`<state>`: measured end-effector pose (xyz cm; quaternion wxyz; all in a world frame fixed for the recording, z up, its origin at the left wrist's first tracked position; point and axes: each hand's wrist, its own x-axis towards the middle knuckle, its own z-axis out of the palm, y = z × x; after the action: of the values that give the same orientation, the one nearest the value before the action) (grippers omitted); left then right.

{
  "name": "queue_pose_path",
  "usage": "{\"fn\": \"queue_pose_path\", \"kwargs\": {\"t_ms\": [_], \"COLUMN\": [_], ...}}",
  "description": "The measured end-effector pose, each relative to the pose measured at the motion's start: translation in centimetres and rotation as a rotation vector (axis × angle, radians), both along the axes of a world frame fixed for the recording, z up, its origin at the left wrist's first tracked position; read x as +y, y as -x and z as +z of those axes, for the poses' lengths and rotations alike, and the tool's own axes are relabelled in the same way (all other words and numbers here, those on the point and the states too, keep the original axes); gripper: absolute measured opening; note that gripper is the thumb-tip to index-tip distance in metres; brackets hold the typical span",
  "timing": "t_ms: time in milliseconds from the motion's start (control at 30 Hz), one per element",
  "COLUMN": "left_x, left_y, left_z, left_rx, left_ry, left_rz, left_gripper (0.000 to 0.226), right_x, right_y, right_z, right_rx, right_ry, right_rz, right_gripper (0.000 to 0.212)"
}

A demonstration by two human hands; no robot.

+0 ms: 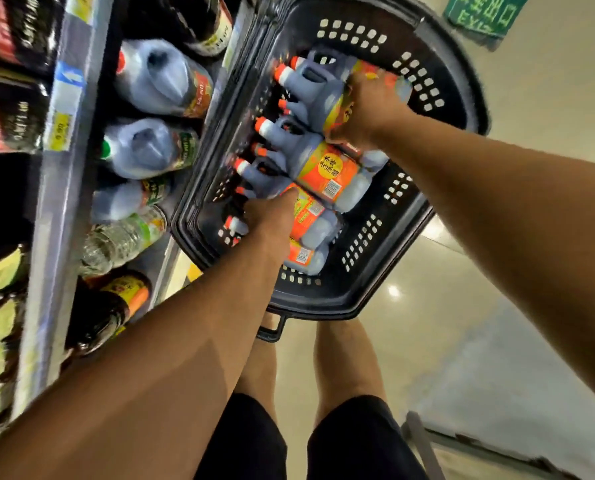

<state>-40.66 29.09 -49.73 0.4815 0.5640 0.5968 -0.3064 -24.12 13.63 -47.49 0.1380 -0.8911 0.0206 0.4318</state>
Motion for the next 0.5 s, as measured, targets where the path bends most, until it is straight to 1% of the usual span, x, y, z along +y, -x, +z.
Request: {"fn": "queue_pose_path", "kwargs": {"t_ms": [67, 133, 167, 200, 267, 300, 400, 433, 500], "left_x": [0.2, 0.4, 0.3, 0.1, -0.2, -0.4, -0.5, -0.6, -0.8], "left_y": [0.3, 0.7, 0.7, 0.5, 0.0, -0.2, -0.4, -0.3, -0.1], "left_z": [-2.0, -4.2, -4.3, -4.0, -2.7, -2.2, -1.7, -1.5, -0.6], "left_rx": [0.078, 0.088, 0.102, 0.107, 0.078, 0.074, 0.064, 0.044, 0.002], "left_ry": [0.064, 0.076, 0.071, 0.077, 0.095, 0.083, 0.012, 0.000, -0.023], "left_rz": [0.025, 0.060, 0.072, 0.082, 0.090, 0.094, 0.123, 0.140, 0.151], "left_gripper": [0.115, 0.121, 0.123, 0.120, 0.103, 0.098, 0.114, 0.114, 0.106], "right_x": [-0.6, -1.4, -1.7, -1.9, -2.3, -2.5, -3.3, -3.8, -5.0], "right_y": [0.4, 1.1, 1.2, 1.3, 1.5, 1.7, 2.9, 3.4, 4.8], "right_z": [-0.9, -1.5, -1.7, -1.6, -1.2, -1.1, -0.5, -0.3, 0.6], "right_rx": [0.021, 0.000, -0.003, 0.000, -0.011, -0.018, -0.046, -0.046, -0.047], "right_ry": [0.005, 0.006, 0.011, 0.022, 0.037, 0.041, 0.041, 0.025, -0.022], "right_rz": [-0.011, -0.040, -0.049, -0.054, -0.081, -0.106, -0.227, -0.284, -0.384], "right_gripper": [0.098, 0.099, 0.099, 0.098, 0.096, 0.096, 0.091, 0.087, 0.078]}}
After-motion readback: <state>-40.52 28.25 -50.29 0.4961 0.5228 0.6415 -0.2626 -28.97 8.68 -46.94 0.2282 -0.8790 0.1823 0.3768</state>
